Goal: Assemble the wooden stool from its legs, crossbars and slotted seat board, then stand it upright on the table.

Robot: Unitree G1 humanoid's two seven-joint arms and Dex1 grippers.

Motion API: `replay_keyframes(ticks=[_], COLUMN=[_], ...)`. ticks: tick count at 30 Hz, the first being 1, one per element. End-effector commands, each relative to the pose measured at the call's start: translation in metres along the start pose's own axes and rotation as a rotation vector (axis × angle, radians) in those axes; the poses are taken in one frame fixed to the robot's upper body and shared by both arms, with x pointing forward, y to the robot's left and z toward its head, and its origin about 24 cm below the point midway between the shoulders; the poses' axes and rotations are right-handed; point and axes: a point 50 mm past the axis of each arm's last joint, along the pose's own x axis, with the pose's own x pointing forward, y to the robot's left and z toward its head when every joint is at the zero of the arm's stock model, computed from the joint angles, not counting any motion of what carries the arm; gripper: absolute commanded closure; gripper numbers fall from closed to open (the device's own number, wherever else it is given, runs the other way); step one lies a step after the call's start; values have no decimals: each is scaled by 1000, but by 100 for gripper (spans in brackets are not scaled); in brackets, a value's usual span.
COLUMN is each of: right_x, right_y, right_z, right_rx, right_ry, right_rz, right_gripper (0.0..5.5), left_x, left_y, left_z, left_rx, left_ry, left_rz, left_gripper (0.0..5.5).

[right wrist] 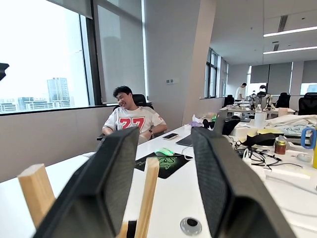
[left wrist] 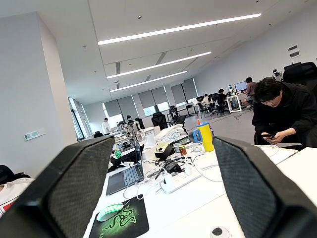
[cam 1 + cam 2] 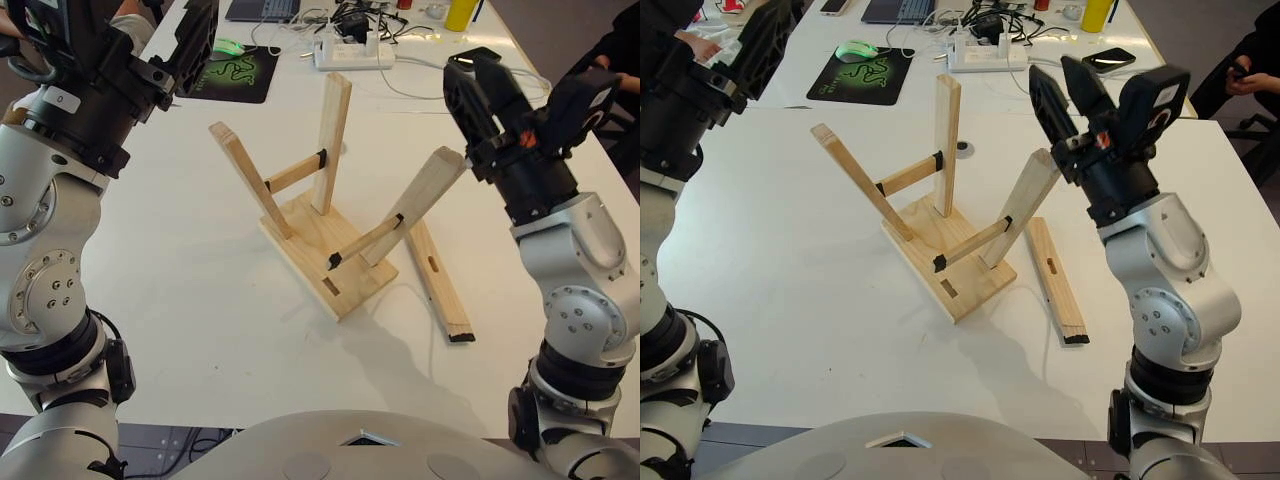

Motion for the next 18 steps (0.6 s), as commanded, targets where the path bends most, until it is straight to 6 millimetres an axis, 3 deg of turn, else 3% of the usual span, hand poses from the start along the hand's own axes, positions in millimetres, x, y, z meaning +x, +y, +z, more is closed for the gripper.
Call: replay_keyframes(ticks=[1,7,10,12,15,18], right_x=[24,67,76,72,50,13], right_y=[-5,2,5,2,0,-2], right_z=[28,72,96,80,23,-44], right_rx=[8,-7,-6,11,34,51], right_ry=[-30,-81,-155,-98,114,399], right_rz=[23,127,156,164,167,135], right_gripper=[402,499,547,547,547,547], left_x=[-3,-9,-11,-12,-13,-14], left_y=[0,-1,-1,-2,-2,-2], left_z=[0,0,2,2,3,4], left_rx=[15,23,25,26,28,28], left_ry=[8,8,3,2,1,0], left_rz=[25,67,84,94,104,109], left_gripper=[183,183,183,183,183,183])
